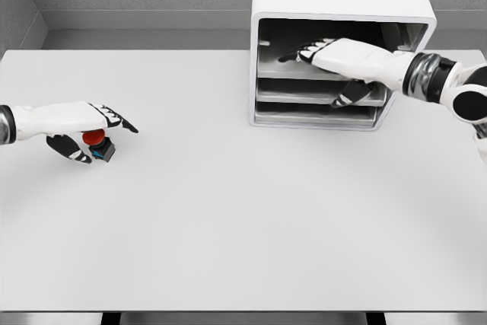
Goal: Slide open multi-storey tabletop storage cabinets and put open load switch and slide close multi-storey tabletop storage cabinets
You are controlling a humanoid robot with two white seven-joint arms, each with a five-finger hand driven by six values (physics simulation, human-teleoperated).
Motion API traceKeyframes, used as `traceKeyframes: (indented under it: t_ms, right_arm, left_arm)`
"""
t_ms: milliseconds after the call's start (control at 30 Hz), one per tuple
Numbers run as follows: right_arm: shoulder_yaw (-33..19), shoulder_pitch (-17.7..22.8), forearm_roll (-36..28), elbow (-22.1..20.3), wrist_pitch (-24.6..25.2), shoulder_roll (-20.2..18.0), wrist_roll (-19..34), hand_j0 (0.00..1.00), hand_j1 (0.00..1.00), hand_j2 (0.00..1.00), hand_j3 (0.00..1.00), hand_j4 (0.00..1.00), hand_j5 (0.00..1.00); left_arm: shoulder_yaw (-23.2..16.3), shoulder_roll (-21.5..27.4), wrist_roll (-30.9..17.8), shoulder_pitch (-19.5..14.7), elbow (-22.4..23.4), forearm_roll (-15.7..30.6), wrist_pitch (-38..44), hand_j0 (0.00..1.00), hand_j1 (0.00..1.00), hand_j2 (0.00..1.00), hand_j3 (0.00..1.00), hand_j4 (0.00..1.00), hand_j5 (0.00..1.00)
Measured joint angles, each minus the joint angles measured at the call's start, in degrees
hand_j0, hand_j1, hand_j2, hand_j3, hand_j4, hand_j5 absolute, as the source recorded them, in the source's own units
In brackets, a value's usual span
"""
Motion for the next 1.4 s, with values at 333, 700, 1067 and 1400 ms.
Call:
traceKeyframes:
  t_ms: [333, 700, 1067, 1400]
  right_arm:
    - [1.98, 0.0, 0.98, 2.01, -0.29, 0.23, -0.02, 1.0, 1.0, 1.0, 1.0, 1.0, 1.0]
    - [2.92, 2.28, 1.22, -2.79, 0.23, -3.06, -0.77, 1.0, 1.0, 1.0, 1.0, 1.0, 1.0]
    - [2.55, 4.48, -0.27, -7.23, -0.74, -6.22, -1.05, 1.0, 1.0, 1.0, 1.0, 1.0, 1.0]
    - [-1.87, 8.79, -0.29, -9.88, -6.28, -7.95, -0.13, 1.0, 1.0, 1.0, 1.0, 1.0, 1.0]
  left_arm:
    - [-0.74, 0.46, 0.0, -0.35, -0.23, 0.0, 0.0, 0.86, 0.86, 0.86, 0.86, 0.86, 0.86]
    - [-0.75, 1.23, 0.0, -0.27, -0.15, -0.09, 0.01, 0.72, 0.72, 0.72, 0.72, 0.72, 0.72]
    - [-0.87, 1.53, 0.0, -0.18, -0.25, -0.08, 0.0, 0.66, 0.66, 0.66, 0.66, 0.66, 0.66]
    - [-1.12, 1.9, 0.03, -0.18, -0.86, -0.02, 0.03, 0.44, 0.44, 0.44, 0.44, 0.44, 0.44]
